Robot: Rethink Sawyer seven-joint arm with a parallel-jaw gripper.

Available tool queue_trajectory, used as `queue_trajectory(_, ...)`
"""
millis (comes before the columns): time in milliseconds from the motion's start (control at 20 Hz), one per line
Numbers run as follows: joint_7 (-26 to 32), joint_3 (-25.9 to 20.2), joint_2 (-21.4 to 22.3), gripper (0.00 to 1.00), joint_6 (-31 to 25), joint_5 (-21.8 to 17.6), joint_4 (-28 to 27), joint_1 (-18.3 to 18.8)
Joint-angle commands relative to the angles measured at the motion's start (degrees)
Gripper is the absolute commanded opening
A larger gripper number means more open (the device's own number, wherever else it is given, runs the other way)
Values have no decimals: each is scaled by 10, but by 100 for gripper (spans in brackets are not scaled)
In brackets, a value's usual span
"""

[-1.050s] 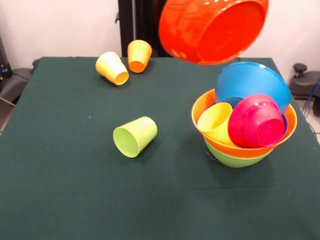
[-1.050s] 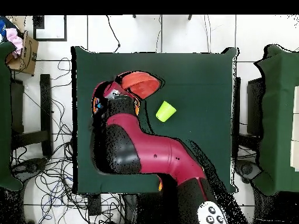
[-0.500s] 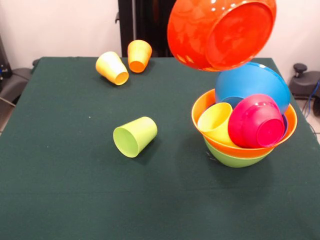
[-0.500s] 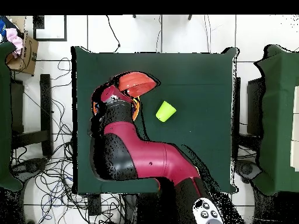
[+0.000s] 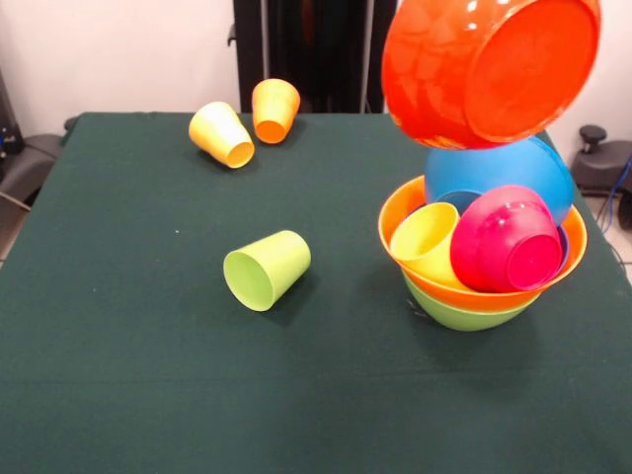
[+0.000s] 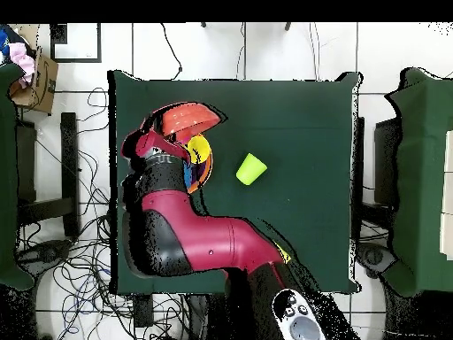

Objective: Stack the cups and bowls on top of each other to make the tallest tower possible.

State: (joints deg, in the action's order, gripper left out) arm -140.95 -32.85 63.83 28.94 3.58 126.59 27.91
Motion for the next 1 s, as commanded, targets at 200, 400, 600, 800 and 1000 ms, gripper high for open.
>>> queue_trajectory(200, -187, -52, -66, 0, 110, -81, 37, 1)
queue_trajectory(400, -205, -59, -81, 0, 152, -99, 33, -2)
queue_trajectory(600, -206, -45, -120, 0, 209, -120, 20, -19)
queue_trajectory(800, -198, -20, -169, 0, 277, -140, 3, -45)
queue_trajectory(1000, -198, -22, -197, 0, 323, -157, -15, -60)
